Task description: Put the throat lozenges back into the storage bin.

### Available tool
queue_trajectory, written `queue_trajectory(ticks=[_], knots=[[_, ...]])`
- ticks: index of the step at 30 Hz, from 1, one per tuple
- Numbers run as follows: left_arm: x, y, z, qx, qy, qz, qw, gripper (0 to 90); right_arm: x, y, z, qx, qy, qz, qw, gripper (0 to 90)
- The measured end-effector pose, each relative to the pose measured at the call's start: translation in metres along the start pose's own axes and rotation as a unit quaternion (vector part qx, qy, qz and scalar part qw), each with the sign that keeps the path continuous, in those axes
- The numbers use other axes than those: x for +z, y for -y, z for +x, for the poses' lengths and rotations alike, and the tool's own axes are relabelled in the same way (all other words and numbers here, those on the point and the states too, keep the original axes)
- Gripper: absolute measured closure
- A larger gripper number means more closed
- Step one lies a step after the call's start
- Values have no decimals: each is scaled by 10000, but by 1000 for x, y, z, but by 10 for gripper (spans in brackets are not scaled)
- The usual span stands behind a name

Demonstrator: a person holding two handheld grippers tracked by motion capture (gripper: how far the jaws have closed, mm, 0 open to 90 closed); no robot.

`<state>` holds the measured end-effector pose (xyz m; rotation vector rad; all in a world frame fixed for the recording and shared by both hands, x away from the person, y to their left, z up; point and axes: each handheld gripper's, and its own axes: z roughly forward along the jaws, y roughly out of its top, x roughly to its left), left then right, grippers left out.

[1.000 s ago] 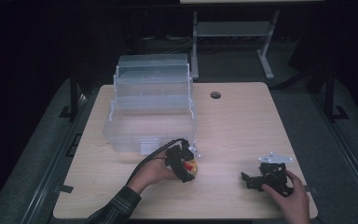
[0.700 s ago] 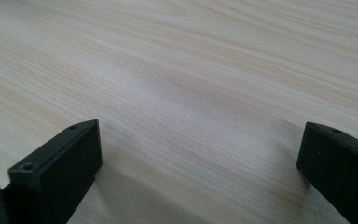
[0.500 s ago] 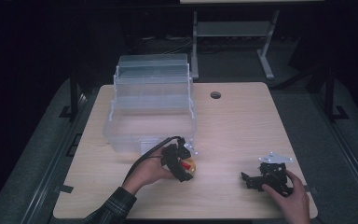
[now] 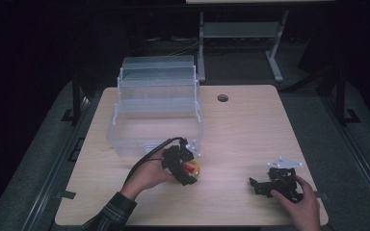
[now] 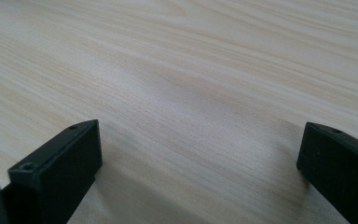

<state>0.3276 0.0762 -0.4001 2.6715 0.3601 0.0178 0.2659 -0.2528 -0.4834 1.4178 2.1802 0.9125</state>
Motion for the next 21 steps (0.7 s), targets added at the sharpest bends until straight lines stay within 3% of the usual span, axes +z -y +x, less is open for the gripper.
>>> queue_trajectory(ticks=[21], knots=[[-31, 5, 7, -139, -143, -125, 9997, 195, 0, 0, 0, -7, -5, 1, 10000, 0]])
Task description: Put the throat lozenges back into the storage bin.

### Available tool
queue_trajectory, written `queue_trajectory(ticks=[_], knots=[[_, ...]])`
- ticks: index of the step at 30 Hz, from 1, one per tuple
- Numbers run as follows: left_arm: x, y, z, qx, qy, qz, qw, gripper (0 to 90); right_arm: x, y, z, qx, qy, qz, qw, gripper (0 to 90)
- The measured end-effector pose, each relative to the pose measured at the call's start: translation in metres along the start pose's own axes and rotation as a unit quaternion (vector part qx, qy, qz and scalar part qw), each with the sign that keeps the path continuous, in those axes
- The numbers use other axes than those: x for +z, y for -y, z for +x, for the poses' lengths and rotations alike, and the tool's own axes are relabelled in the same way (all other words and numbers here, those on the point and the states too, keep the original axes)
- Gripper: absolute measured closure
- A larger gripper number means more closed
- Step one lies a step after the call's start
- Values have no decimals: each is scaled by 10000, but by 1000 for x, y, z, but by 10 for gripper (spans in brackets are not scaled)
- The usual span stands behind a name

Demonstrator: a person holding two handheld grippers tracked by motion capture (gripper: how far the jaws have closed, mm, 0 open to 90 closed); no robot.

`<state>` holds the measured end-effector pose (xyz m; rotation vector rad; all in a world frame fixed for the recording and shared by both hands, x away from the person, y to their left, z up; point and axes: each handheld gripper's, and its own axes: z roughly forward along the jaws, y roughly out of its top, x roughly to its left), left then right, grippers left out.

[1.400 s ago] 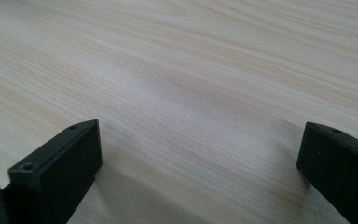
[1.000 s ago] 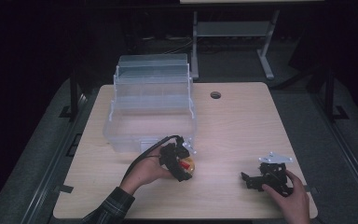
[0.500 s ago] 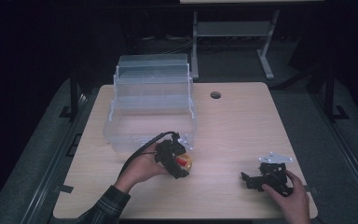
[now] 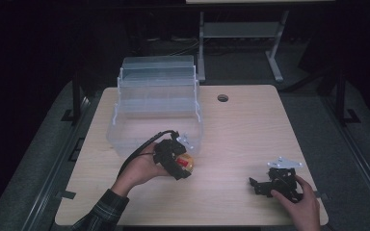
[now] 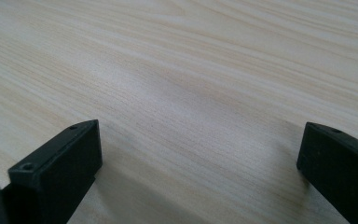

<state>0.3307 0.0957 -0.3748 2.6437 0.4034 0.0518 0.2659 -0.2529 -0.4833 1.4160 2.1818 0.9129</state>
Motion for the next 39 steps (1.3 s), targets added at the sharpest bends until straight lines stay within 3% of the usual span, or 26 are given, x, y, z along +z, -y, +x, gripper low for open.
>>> queue_trajectory(ticks=[22, 39], knots=[[-33, 7, 8, -90, -148, -116, 9998, 195, 0, 0, 0, 0, 6, -3, 10000, 0], [-54, 17, 21, -330, -274, -218, 9988, 196, 0, 0, 0, 2, 9, -3, 10000, 0]])
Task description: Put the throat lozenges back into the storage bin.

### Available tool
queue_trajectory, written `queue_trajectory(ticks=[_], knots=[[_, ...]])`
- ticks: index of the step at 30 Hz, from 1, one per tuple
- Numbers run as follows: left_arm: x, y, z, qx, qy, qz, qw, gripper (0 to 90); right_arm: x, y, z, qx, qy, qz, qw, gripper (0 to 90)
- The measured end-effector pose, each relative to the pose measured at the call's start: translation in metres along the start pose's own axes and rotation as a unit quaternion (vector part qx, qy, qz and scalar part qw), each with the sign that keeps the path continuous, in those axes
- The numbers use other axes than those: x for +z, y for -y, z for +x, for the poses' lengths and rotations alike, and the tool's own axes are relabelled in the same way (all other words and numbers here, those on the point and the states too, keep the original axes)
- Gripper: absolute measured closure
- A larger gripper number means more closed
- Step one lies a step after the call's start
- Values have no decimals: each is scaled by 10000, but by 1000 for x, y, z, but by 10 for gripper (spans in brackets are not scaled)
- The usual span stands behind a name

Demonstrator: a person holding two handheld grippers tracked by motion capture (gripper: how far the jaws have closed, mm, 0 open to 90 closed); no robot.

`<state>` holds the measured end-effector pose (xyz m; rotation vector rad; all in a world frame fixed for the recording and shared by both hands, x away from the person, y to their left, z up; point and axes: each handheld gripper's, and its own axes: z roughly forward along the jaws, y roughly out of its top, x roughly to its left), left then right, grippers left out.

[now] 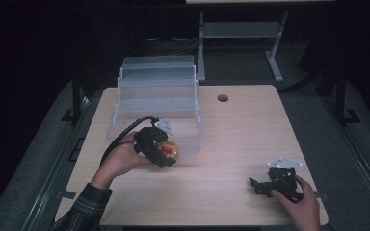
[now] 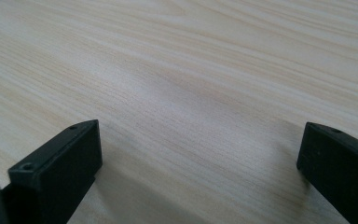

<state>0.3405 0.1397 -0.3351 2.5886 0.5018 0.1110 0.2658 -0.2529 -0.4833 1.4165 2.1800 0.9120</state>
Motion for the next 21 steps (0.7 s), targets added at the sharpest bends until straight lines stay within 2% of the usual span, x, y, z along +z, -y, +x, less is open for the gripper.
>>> queue_trajectory(ticks=[4, 21], knots=[[-3, 2, 5, -23, -56, -5, 10000, 196, 0, 0, 0, 0, -3, -3, 10000, 0], [-17, 16, 26, -447, -289, -117, 9985, 196, 0, 0, 0, -4, -4, 3, 10000, 0]])
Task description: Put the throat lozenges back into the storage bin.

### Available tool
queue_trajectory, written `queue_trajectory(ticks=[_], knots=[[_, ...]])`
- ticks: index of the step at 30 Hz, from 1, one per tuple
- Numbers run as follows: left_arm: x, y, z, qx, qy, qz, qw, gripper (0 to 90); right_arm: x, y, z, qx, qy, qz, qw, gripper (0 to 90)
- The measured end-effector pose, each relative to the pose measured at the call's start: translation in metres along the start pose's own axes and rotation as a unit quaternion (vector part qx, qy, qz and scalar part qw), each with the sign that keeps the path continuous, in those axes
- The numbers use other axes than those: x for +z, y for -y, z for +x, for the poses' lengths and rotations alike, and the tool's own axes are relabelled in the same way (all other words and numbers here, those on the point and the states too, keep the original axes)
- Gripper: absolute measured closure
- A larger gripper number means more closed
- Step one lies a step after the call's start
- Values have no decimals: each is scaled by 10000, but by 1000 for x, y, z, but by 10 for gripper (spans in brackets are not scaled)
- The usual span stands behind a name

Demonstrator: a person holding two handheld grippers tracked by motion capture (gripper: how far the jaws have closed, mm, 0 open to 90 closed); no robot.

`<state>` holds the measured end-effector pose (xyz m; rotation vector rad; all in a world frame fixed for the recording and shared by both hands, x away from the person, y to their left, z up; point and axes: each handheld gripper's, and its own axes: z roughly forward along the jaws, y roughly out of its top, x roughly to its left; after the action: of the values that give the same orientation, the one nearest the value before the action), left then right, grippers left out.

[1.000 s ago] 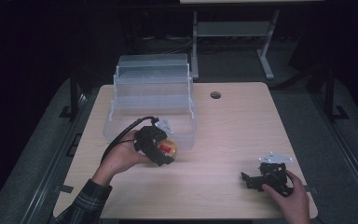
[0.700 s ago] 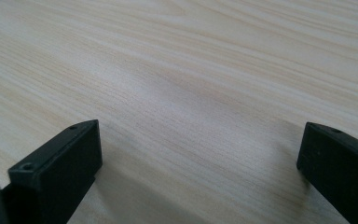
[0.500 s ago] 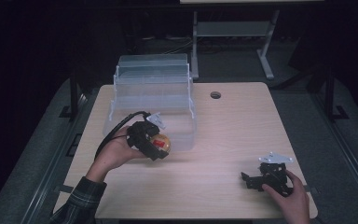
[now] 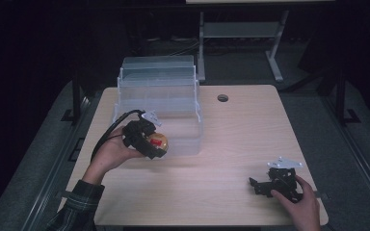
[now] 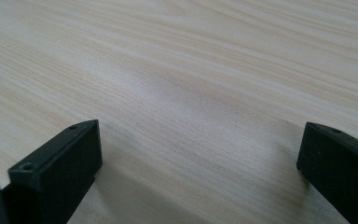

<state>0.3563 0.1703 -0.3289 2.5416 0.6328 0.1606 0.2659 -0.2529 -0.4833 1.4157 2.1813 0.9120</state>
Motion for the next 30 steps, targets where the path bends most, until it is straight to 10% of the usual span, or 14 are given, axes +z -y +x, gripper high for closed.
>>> queue_trajectory(ticks=[30], knots=[[-17, 23, 42, -600, -536, 69, 9967, 196, 0, 0, 0, 1, 4, 2, 10000, 0]])
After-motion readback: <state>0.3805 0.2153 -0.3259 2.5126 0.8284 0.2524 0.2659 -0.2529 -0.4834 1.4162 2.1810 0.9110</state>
